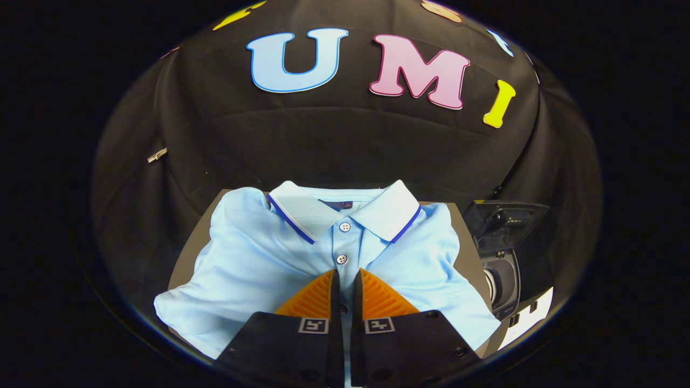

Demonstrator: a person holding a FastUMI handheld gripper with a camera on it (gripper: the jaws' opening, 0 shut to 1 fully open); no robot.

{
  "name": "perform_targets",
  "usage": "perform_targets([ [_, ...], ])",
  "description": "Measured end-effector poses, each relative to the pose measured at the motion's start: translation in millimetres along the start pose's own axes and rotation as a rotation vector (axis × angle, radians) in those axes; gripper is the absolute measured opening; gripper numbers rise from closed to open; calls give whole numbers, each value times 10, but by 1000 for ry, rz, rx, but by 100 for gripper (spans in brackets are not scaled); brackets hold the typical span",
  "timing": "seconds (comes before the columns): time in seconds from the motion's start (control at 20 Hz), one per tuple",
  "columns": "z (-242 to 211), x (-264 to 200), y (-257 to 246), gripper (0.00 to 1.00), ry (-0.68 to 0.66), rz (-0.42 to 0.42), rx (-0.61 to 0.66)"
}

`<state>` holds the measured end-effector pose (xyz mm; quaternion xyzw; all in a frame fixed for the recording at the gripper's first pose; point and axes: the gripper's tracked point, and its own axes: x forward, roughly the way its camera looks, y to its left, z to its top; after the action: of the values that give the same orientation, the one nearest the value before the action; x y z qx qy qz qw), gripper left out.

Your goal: Put the clothes into the washing machine and then close the washing machine lid.

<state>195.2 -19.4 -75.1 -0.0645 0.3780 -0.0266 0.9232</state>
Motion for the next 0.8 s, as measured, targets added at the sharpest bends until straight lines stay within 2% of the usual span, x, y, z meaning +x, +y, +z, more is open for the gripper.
perform_targets([
  [0.45, 307, -402, -78, 9, -146, -1, 46],
  [0.8, 635, -780, -408, 9, -231, -44, 4],
])
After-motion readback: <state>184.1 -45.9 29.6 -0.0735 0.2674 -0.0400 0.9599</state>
